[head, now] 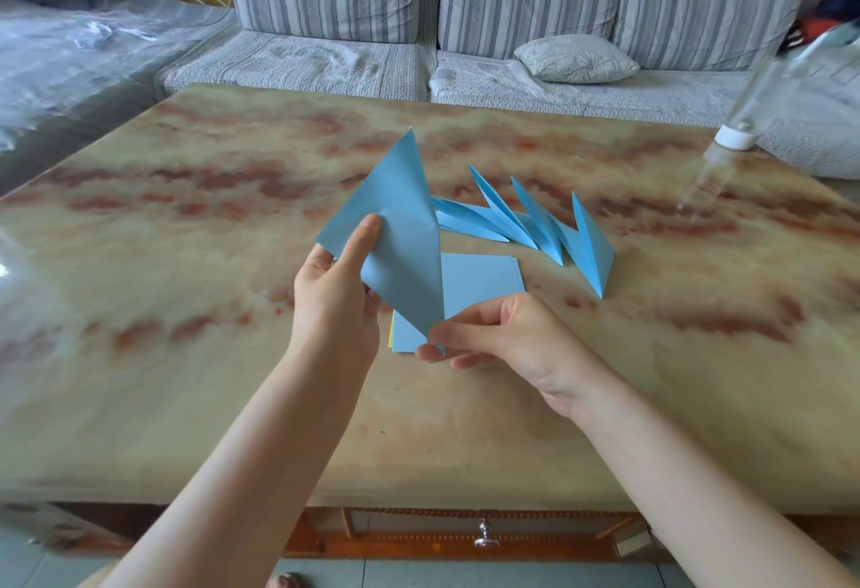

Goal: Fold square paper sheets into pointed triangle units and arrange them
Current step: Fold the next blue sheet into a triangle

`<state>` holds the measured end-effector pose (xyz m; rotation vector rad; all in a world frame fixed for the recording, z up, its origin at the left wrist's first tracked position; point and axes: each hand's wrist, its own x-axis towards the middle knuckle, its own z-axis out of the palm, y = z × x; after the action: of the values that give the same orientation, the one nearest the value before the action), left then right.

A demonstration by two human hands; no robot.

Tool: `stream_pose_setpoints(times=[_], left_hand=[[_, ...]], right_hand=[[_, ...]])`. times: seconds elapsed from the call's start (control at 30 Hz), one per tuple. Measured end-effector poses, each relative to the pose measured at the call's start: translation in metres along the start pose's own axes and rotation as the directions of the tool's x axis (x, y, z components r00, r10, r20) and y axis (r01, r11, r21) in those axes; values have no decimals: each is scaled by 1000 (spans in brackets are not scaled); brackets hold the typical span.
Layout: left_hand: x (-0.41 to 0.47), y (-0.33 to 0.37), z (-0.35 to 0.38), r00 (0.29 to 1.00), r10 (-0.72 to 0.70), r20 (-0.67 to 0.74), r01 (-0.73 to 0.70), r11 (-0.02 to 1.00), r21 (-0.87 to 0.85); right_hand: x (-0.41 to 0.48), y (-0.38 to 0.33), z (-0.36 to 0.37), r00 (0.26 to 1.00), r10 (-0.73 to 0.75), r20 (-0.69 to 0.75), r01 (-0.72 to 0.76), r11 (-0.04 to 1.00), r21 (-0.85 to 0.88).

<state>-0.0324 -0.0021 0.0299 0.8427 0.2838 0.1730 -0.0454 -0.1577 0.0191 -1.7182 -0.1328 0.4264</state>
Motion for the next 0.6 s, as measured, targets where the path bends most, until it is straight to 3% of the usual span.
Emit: stream_pose_setpoints(times=[0.6], left_hand=[[-1, -2, 1, 999, 16, -34, -15, 999, 36]], right_hand=[[-2, -4, -3, 995, 61, 75, -61, 998, -5]])
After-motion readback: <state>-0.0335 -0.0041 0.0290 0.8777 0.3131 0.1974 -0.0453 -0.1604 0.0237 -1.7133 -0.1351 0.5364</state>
